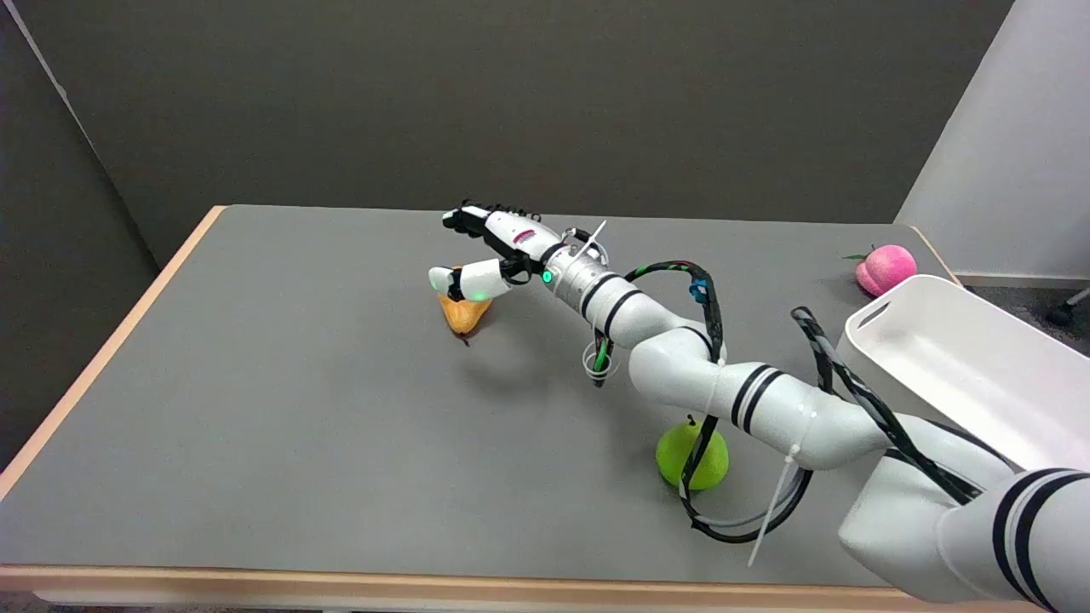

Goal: Pick up the yellow pear.

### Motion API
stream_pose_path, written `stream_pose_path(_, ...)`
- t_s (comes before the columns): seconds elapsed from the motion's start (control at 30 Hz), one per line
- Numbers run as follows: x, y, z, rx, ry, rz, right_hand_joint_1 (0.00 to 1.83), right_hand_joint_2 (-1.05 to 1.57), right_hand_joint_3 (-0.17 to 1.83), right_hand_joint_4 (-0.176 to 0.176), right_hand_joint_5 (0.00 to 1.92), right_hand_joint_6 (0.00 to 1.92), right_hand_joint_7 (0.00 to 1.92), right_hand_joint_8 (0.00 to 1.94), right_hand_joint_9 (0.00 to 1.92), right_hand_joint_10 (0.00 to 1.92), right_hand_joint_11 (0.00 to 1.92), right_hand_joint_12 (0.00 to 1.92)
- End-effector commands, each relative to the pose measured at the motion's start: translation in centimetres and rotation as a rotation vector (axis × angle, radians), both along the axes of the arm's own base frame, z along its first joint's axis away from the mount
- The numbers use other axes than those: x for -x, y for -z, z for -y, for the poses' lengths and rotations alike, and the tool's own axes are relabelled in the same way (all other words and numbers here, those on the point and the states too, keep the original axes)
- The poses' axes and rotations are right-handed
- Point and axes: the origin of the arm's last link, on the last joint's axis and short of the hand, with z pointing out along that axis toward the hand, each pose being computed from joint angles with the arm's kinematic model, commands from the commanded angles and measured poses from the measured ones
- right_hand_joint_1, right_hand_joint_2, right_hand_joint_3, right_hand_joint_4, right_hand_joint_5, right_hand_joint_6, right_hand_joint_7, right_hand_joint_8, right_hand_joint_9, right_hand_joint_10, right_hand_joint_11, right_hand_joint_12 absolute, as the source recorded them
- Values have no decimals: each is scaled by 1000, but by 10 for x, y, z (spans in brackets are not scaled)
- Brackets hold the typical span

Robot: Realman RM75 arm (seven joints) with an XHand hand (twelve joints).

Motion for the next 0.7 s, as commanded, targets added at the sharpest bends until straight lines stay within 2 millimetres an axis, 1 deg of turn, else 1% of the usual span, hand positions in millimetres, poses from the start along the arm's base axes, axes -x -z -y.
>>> stream_pose_path(0.03,18,-4,14,26,91,-65,480,575,963,-61,159,463,138,355,29,582,-1,929)
stream_pose_path(0.13,27,-3,14,29,118,-75,490,615,890,-73,184,393,150,256,37,488,-1,811)
stream_pose_path(0.4,47,-1,9,32,180,-88,489,615,912,-71,183,396,160,251,55,476,-1,802)
stream_pose_path(0.5,54,-2,7,36,198,-93,471,581,983,-65,156,464,132,321,38,526,-1,836)
stream_pose_path(0.6,57,-2,5,37,206,-90,472,580,984,-60,156,463,134,319,40,526,-1,836)
stream_pose_path(0.7,60,-2,3,35,212,-89,490,613,917,-58,185,393,168,248,63,474,-1,807)
